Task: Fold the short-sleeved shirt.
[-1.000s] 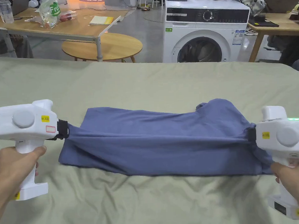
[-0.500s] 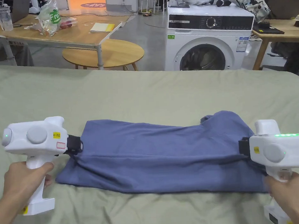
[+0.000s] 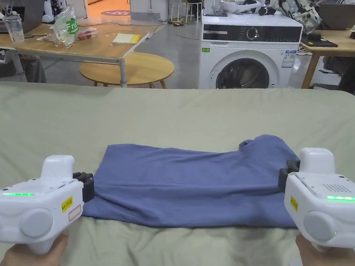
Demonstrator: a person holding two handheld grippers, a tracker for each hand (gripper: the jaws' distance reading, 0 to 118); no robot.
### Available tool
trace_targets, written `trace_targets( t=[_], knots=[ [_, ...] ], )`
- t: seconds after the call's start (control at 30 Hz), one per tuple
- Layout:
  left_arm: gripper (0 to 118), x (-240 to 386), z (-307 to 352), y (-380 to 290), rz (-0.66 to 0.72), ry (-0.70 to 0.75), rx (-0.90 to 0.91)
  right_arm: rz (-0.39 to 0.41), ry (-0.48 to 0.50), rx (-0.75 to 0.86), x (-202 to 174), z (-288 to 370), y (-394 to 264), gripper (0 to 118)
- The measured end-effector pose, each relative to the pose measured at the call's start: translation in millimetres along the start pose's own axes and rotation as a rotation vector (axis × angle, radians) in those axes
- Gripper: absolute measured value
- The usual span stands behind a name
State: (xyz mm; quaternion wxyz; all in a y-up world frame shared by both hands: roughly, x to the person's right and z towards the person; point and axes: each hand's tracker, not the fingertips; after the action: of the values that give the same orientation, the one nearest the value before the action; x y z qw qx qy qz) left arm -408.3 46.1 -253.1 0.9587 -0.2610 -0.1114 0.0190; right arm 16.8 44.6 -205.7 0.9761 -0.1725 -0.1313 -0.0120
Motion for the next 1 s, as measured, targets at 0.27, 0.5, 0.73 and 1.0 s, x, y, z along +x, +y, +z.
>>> trace_targets(
  t=[0.27, 0.5, 0.73, 1.0],
  knots=[
    [0, -61.5, -39.3, 16.1, 0.12, 0.021, -0.225, 0.005, 0.019, -0.038, 4.9, 8.5, -14.6, 0],
    [59, -83.3, -117.5, 36.2, 0.163, 0.002, -0.504, 0.024, 0.001, -0.088, 15.4, 0.2, -27.4, 0],
    [47, -63.3, -142.1, 21.0, 0.091, 0.099, -0.643, 0.04, -0.019, -0.131, 26.1, -3.1, -36.5, 0],
    [0, -44.6, -114.8, 12.0, -0.047, 0.052, -0.582, 0.009, -0.028, -0.25, 55.9, -35.8, -25.3, 0]
  ],
)
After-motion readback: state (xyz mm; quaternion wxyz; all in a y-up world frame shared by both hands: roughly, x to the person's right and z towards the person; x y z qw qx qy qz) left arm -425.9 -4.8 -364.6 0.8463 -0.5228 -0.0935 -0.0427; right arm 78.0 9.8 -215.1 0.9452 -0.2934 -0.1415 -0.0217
